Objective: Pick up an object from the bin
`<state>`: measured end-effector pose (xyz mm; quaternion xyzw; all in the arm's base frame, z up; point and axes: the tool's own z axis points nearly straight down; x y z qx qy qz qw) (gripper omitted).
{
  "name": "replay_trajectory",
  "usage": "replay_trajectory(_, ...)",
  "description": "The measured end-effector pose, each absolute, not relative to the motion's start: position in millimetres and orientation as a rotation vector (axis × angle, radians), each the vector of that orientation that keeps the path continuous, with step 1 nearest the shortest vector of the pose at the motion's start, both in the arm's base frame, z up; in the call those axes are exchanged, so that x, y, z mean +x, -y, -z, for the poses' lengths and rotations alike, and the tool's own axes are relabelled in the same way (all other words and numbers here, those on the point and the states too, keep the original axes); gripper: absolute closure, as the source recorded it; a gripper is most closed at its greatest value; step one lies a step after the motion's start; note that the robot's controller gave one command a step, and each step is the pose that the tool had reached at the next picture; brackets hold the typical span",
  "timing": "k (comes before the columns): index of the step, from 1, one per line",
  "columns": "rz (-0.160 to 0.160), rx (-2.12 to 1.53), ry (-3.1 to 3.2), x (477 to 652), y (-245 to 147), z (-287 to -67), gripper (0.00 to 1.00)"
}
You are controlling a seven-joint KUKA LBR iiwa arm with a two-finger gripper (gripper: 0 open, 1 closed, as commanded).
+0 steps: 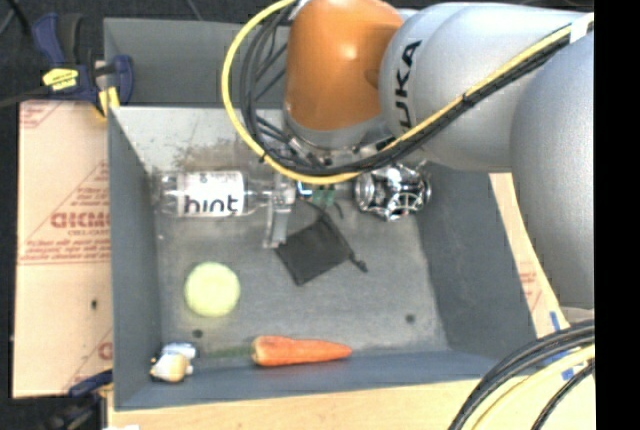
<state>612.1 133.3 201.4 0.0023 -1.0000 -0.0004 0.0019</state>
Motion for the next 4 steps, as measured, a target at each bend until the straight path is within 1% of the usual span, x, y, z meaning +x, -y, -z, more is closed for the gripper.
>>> replay_trajectory(1,0.003,0.004,3.145,613.3,-133,-207,0.0)
replay_trajectory(2,0.003,0.006,3.145,613.2,-132,-206,0.0)
replay_trajectory(3,0.001,-0.009,3.143,624.6,-129,-229,0.0)
replay_trajectory(4,0.005,-0.09,3.152,609.7,-116,-218,0.0)
